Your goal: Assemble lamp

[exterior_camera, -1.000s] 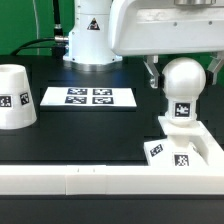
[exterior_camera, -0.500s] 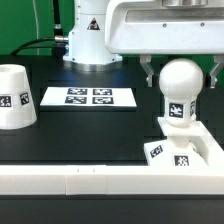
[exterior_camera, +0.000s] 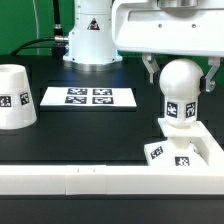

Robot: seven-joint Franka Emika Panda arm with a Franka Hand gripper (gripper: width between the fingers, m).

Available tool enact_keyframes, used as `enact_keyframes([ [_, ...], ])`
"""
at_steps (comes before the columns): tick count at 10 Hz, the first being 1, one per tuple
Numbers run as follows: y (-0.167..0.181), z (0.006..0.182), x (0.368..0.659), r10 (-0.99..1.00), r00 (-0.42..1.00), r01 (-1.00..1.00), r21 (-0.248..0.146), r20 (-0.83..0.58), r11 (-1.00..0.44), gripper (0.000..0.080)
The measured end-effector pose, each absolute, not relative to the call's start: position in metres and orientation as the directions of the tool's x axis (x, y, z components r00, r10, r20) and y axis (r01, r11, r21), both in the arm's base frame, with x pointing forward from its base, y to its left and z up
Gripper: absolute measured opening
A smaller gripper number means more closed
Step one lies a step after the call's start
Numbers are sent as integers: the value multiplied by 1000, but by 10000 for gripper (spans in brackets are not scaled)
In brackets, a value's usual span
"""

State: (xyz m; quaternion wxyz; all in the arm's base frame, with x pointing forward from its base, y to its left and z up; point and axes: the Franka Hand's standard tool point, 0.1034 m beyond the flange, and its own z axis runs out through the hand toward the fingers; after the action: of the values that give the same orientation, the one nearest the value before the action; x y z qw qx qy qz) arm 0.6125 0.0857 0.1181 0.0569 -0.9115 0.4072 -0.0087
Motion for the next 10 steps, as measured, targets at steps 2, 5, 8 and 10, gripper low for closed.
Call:
enact_keyframes([
  [2, 83, 117, 614, -817, 574, -816, -122, -60, -564, 579],
  [5, 84, 118, 615, -901, 415, -907, -133, -123, -400, 579],
  [8, 87, 117, 614, -908, 401, -914, -126, -125, -386, 642],
  [10, 89, 117, 613, -860, 499, -865, -134, -111, -484, 696],
])
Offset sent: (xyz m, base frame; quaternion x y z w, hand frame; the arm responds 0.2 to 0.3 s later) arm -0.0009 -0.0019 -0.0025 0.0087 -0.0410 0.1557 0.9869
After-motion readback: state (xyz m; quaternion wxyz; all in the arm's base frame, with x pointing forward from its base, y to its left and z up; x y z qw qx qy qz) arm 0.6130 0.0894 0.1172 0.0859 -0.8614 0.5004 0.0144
